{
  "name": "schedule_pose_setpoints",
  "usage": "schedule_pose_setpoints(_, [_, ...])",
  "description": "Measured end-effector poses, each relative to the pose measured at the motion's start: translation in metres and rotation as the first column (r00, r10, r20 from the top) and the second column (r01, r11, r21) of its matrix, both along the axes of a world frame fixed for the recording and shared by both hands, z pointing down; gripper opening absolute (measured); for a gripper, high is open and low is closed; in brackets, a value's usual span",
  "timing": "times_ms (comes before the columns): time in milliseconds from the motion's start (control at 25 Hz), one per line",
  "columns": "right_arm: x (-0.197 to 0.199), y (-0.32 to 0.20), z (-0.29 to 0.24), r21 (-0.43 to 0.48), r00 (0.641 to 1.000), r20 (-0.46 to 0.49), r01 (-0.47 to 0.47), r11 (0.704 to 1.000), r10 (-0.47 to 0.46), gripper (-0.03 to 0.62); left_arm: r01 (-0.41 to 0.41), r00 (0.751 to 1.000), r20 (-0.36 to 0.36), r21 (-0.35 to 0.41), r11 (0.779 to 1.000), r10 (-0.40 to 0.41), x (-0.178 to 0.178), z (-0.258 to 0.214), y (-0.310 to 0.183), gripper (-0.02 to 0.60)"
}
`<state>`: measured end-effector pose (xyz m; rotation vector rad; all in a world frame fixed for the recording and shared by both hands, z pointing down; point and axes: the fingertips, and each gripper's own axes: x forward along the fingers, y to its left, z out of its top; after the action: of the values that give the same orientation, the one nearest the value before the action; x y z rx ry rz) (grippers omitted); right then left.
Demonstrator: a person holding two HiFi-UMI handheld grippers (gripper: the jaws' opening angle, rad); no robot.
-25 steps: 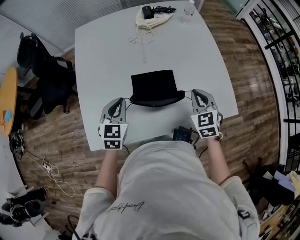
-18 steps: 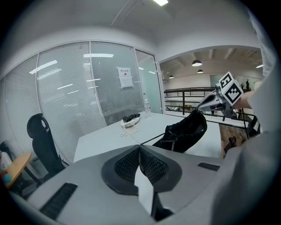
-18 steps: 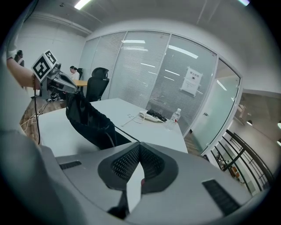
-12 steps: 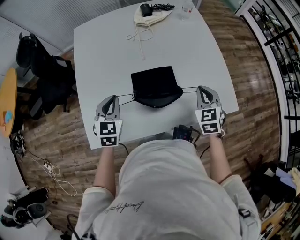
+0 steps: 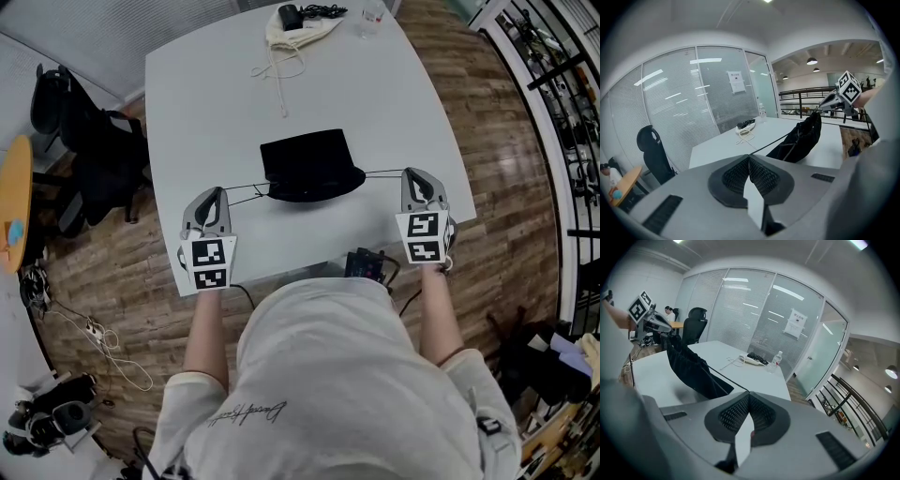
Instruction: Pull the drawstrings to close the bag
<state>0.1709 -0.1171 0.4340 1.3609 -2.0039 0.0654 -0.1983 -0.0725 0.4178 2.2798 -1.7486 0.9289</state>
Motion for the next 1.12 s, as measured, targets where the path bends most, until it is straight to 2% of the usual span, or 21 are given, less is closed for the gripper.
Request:
schedule_pose_setpoints(840, [0.044, -0.005, -0.006, 0.014, 0.992, -0.028, -0.123, 0.992, 0.124, 0.023, 0.041, 0.997, 0.071, 0.045, 0.998, -0.044, -0.027, -0.013, -0.006, 0.012])
schedule_pose_setpoints(1120, [0.055, -0.006, -0.009, 0.029, 0.988, -0.038, -0.146, 0.989, 0.147, 0.023, 0.063, 0.996, 0.062, 0.049, 0.997, -0.066, -0.040, -0.015, -0.006, 0.012])
